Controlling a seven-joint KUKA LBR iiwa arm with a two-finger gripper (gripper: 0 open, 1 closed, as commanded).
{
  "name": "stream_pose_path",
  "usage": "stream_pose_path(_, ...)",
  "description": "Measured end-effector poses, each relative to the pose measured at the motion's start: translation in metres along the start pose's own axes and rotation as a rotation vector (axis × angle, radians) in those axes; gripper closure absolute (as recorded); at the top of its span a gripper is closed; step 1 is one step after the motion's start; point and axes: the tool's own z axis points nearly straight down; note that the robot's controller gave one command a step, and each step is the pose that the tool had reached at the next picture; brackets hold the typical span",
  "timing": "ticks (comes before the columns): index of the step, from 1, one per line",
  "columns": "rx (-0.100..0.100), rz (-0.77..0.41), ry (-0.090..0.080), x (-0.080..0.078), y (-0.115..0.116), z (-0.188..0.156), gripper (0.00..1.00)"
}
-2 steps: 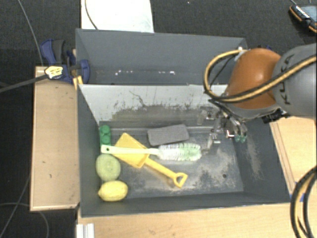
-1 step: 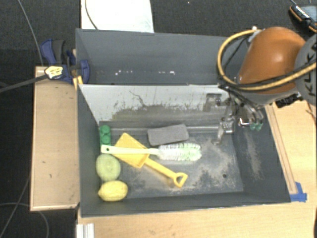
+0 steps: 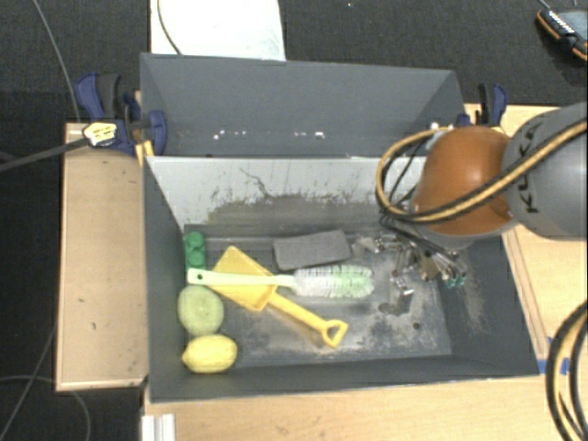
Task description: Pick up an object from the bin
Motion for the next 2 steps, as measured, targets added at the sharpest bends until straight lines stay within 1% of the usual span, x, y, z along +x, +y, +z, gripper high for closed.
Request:
stream_pose_path(1, 0.005, 0.232, -0.025, 0.026, -0.024, -0.094, 0.0)
stream_pose_path(2, 0.0, 0.086, -0.006, 0.019, 0.018, 0.007, 0.0)
